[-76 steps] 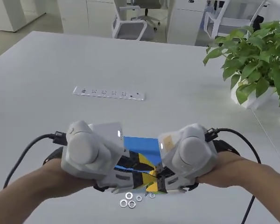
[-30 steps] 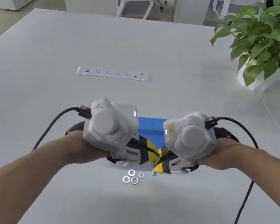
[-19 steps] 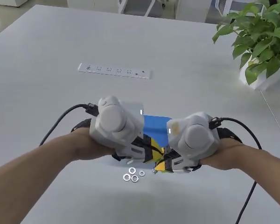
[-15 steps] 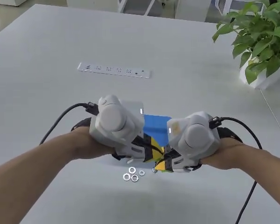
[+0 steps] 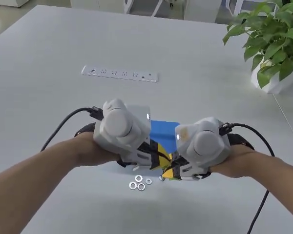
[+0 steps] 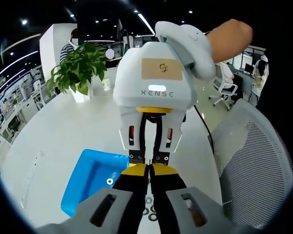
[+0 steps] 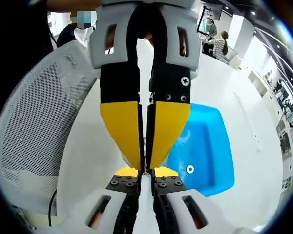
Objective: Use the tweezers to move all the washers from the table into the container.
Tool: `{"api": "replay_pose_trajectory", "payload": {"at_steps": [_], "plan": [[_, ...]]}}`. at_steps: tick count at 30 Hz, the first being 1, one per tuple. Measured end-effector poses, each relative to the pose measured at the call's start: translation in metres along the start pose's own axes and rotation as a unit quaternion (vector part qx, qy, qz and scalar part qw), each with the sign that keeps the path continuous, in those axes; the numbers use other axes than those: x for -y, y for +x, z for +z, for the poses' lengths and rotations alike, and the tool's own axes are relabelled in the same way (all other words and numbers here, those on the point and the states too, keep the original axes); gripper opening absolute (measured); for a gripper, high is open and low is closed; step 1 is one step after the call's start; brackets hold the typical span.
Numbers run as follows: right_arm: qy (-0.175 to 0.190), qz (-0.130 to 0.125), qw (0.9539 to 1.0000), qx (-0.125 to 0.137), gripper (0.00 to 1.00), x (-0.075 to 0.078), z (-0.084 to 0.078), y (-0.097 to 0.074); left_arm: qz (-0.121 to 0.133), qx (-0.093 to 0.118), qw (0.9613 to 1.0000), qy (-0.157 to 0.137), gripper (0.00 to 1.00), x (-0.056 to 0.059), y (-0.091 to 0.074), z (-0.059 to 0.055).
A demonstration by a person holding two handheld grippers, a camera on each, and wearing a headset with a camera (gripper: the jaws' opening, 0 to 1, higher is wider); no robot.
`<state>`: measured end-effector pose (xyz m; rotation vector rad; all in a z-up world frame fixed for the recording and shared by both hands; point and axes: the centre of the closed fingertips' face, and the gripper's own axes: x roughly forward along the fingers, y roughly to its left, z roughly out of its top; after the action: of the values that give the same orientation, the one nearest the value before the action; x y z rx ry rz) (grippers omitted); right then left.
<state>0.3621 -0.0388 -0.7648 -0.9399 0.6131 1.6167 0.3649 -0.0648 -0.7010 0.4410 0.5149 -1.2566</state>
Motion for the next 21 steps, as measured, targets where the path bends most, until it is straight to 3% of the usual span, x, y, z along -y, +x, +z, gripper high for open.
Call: {"api": "replay_pose_trajectory", "payload": {"at_steps": [21], "plan": [[0.015, 0.002, 0.9999, -0.004, 0.08, 0.0031, 0.0004, 0.0015, 0.0, 0.002, 1.0, -0.003, 0.06, -0.0031, -0.0004, -0.0009]]}}
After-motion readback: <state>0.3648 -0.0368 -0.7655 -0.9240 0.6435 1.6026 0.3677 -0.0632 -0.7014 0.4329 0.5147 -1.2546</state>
